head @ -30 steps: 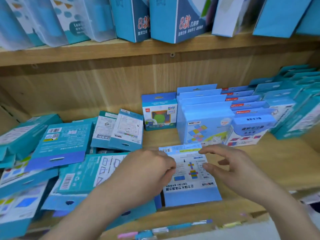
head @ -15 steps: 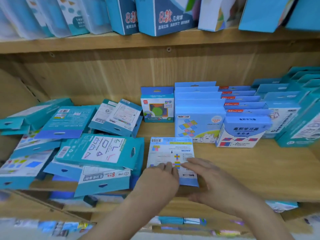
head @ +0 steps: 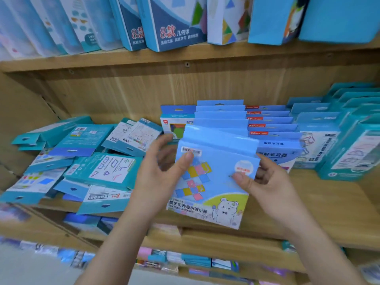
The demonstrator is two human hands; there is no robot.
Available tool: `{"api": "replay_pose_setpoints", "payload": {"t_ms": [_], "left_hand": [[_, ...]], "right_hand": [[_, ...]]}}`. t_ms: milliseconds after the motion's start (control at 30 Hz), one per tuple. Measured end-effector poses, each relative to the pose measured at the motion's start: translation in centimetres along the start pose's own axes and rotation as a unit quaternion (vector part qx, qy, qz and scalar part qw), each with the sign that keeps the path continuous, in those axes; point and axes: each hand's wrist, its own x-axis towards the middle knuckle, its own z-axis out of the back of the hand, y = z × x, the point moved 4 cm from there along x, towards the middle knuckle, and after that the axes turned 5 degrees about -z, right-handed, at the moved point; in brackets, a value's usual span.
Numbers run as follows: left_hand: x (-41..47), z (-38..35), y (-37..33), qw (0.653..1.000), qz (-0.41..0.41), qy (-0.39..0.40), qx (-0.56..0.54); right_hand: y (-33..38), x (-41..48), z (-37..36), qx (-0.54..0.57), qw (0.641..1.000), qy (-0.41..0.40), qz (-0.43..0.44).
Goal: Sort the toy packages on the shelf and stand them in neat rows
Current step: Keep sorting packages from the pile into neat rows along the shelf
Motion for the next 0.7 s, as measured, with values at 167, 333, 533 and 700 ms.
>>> {"api": "replay_pose_setpoints", "payload": {"t_ms": [167, 333, 533, 700], "left_hand": [[-1.8, -2.1, 1.8, 0.997, 0.054, 0.055, 0.004], [-2.3, -3.2, 2.8, 0.993, 0.094, 0.067, -0.021], [-2.9, -3.8, 4.0, 0.993, 0.09, 0.077, -0.024], [-3.8, -3.6, 5.3, 0.993, 0.059, 0.086, 0.049]], "right_hand": [[0.5, -0.5, 1.6, 0.038, 0.999, -0.007, -0.022], [0.3, -0.6, 2.1, 0.026, 0.999, 0.002, -0.025], [-0.3, -1.1, 3.7, -0.028, 0.999, 0.034, -0.019], [0.0, -1.5, 4.9, -0.133, 0.988, 0.078, 0.0]]}}
